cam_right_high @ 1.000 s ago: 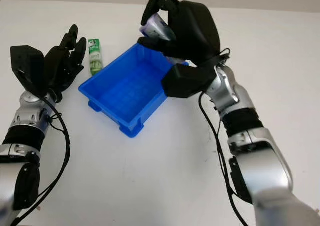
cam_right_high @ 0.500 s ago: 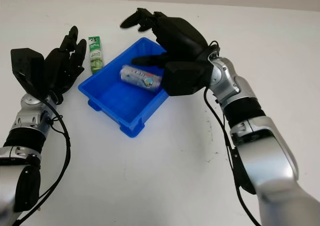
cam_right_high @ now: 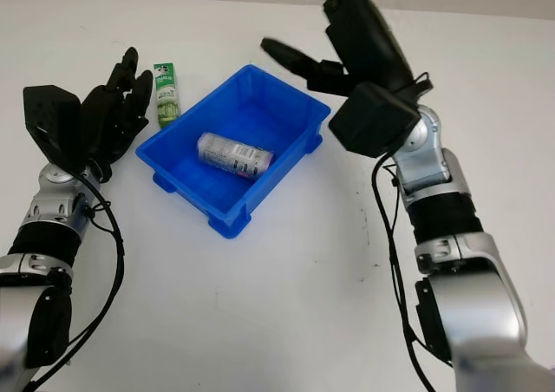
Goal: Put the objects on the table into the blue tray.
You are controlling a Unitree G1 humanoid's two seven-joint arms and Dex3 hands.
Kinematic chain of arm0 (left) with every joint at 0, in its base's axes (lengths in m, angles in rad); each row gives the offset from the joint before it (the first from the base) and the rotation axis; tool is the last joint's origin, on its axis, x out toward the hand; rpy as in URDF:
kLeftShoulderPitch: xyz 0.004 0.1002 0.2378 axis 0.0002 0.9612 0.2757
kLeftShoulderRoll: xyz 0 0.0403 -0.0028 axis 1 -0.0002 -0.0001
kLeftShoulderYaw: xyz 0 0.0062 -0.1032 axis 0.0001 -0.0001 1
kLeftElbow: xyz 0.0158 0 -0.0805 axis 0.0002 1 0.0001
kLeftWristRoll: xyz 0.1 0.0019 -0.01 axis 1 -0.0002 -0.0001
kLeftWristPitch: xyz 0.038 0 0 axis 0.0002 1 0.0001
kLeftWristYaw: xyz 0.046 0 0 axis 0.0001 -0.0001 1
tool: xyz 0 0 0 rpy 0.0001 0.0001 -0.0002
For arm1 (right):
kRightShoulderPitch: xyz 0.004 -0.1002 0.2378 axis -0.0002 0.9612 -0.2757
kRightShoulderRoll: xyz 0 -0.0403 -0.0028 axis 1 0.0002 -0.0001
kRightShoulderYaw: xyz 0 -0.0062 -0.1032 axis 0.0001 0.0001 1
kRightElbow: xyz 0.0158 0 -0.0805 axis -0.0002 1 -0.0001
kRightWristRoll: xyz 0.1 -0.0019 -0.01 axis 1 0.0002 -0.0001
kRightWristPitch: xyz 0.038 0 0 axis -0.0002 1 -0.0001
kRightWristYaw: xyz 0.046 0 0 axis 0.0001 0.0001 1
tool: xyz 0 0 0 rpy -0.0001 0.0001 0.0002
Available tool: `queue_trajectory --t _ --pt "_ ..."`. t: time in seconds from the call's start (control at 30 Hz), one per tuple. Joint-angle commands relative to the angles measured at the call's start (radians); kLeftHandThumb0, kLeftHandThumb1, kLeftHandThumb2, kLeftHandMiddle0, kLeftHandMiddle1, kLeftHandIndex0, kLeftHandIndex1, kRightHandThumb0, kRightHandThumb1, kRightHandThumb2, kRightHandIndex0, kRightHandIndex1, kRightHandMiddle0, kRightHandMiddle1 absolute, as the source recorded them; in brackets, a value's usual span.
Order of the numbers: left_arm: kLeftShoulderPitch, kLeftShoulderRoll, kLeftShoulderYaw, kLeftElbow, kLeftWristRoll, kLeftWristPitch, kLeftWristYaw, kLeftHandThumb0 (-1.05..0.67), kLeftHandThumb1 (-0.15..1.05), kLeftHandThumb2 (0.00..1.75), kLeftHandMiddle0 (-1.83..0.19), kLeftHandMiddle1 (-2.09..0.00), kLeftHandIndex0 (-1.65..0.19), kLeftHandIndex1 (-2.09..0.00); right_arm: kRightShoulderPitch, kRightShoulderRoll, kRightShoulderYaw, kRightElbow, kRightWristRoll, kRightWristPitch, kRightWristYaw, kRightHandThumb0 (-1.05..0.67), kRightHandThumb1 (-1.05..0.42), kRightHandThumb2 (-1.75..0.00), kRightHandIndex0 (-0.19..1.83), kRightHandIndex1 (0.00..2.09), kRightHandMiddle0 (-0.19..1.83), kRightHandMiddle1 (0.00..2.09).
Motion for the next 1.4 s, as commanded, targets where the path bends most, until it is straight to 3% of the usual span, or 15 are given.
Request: queue_trajectory --t 0.0,0.17,0.33,0.6,0.87,0.93,1.0,1.1,1.17,1.27,1.37 --pt "0.000 0.008 0.010 -0.012 -0.011 0.004 -0.002 -0.73 1.05 0.55 0.19 0.00 0.19 0.00 0.071 -0.021 -0.056 -0.028 0.055 0.076 0.017 -0.74 -1.05 -0.66 -0.19 0.00 -0.16 0.02" --pt "-0.006 0.021 0.006 -0.002 0.000 -0.003 -0.013 -0.73 1.05 0.55 0.19 0.00 0.19 0.00 0.186 -0.033 -0.127 -0.053 0.125 0.211 0.040 -0.64 -1.05 -0.67 -0.17 0.03 -0.15 0.04" --pt "-0.020 0.031 -0.003 0.020 0.015 -0.012 -0.021 -0.74 1.05 0.57 0.19 0.00 0.19 -0.01 0.286 -0.010 -0.165 -0.144 0.192 0.371 0.066 -0.65 -1.05 -0.70 -0.19 0.00 -0.19 0.00" --pt "-0.054 0.060 0.012 0.045 0.008 -0.012 -0.029 -0.72 1.05 0.50 0.19 -0.02 0.18 -0.02 0.353 0.034 -0.169 -0.255 0.225 0.452 0.060 -0.62 -1.05 -0.77 -0.19 0.00 -0.19 0.00" --pt "-0.149 0.188 -0.028 0.102 0.074 -0.056 -0.118 -0.62 1.05 0.50 0.19 -0.02 0.15 -0.03 0.370 0.055 -0.159 -0.276 0.225 0.463 0.066 -0.61 -1.05 -0.80 -0.19 0.00 -0.19 0.00" --pt "-0.191 0.216 -0.038 0.125 0.084 -0.070 -0.161 -0.61 1.05 0.34 0.19 -0.01 0.16 -0.03 0.377 0.053 -0.153 -0.292 0.214 0.479 0.062 -0.59 -1.05 -0.81 -0.19 0.00 -0.19 0.00" --pt "-0.235 0.257 -0.073 0.146 0.127 -0.086 -0.198 -0.59 1.01 0.13 0.19 -0.01 0.17 -0.04 0.385 0.053 -0.150 -0.307 0.205 0.490 0.060 -0.57 -1.05 -0.82 -0.19 0.00 -0.19 0.00" --pt "-0.296 0.330 -0.187 0.161 0.277 -0.127 -0.199 -0.47 0.93 0.05 0.17 -0.03 0.15 -0.05 0.396 0.055 -0.150 -0.320 0.193 0.501 0.056 -0.59 -1.05 -0.81 -0.19 0.00 -0.19 0.00" --pt "-0.322 0.371 -0.288 0.159 0.420 -0.182 -0.138 -0.45 0.90 0.03 0.15 -0.05 0.14 -0.06 0.401 0.061 -0.154 -0.324 0.190 0.509 0.044 -0.61 -1.05 -0.80 -0.19 0.00 -0.19 0.00" --pt "-0.351 0.432 -0.456 0.170 0.660 -0.346 0.006 -0.36 0.90 0.04 0.18 -0.04 0.17 -0.04 0.403 0.059 -0.153 -0.326 0.186 0.524 0.040 -0.65 -1.05 -0.77 -0.19 0.00 -0.19 0.00" --pt "-0.392 0.469 -0.607 0.173 0.887 -0.419 0.179 -0.27 0.87 0.04 0.15 -0.06 0.12 -0.07 0.400 0.059 -0.155 -0.318 0.193 0.520 0.048 -0.63 -1.05 -0.78 -0.19 0.00 -0.19 0.00"
